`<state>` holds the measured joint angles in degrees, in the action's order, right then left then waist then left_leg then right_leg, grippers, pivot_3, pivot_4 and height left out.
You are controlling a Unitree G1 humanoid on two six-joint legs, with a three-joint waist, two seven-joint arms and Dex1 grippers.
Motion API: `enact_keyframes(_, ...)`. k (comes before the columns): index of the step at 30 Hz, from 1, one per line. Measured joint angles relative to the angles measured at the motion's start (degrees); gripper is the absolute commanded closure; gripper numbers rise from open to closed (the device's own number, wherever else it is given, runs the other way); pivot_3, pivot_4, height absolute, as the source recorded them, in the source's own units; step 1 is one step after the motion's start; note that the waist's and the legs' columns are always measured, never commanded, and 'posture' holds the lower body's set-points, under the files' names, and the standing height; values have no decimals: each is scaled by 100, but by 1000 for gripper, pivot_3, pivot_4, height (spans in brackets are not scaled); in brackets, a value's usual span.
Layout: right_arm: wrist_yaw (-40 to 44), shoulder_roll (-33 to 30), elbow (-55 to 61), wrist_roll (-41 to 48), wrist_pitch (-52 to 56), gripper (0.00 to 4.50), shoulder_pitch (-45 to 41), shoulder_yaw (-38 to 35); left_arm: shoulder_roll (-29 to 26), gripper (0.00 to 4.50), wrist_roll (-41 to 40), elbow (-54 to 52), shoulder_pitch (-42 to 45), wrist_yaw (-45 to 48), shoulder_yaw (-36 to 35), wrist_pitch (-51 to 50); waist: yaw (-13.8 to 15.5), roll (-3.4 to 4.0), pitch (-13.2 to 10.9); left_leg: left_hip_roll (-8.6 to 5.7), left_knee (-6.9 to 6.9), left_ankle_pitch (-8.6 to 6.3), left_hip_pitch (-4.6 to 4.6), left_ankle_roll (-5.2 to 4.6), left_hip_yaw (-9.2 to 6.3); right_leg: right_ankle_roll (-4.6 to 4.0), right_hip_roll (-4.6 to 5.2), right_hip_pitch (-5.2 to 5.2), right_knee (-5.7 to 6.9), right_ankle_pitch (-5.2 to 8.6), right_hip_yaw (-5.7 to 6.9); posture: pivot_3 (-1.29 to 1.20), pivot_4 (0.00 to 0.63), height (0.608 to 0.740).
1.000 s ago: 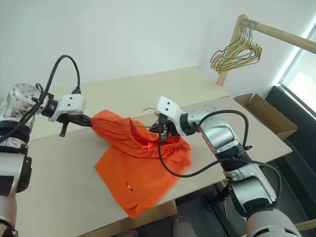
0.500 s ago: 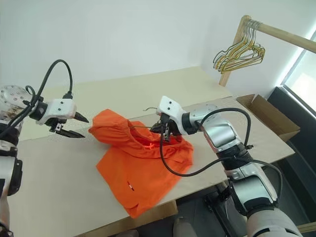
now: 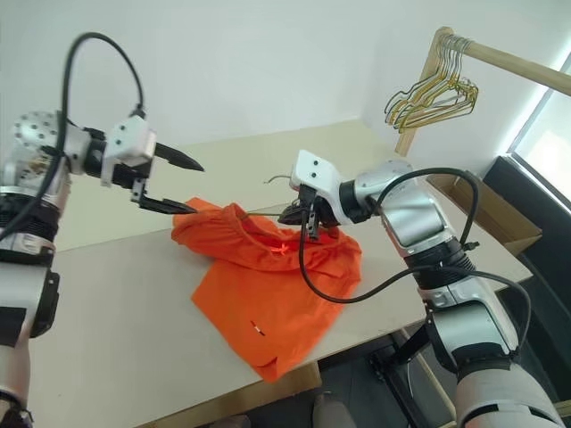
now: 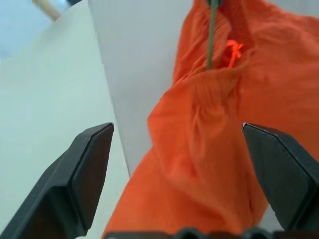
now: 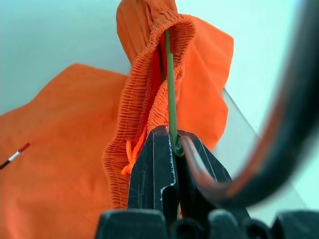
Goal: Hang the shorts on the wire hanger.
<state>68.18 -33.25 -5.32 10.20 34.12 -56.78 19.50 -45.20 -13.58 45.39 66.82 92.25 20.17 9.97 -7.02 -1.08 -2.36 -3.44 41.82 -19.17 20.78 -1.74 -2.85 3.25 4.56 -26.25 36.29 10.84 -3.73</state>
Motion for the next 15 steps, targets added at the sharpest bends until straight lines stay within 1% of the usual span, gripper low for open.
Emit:
enact_keyframes(3, 100, -79, -17, -16, -14, 4500, -91, 7, 202, 27, 47, -41, -55, 1, 477, 176, -19, 0, 0, 0, 0, 1, 0, 2, 1, 0, -2, 0, -3, 0, 0, -97, 0, 740)
enact_keyframes(5, 177, -121, -30, -49, -14, 4500, -127, 12, 360, 27, 267, 130, -41, 2, 674, 481, -32, 0, 0, 0, -1, 1, 1, 2, 1, 0, -2, -1, -6, 0, -1, -106, 0, 740)
enact_keyframes(10, 237, -168, -27, -107, -12, 4500, -184, 22, 870, 27, 921, 898, 56, -66, 690, 897, -68, 0, 0, 0, 0, 1, 5, 2, 3, 0, -1, -1, -10, 0, -1, -123, 0, 740)
enact_keyframes(13, 260, -172, -18, -121, -10, 4500, -236, 25, 1078, 636, 1331, 1123, 147, -342, 667, 1049, -112, 0, 0, -1, 0, 1, 6, 1, 2, 0, 1, -1, -10, 0, 0, -127, 0, 740)
enact_keyframes(15, 261, -174, -4, -141, -6, 4500, -269, 30, 1200, 1204, 1489, 1223, 172, -504, 611, 1107, -135, 0, 0, -2, 0, 1, 7, 1, 2, 0, 4, -1, -10, 0, 0, -127, 0, 740)
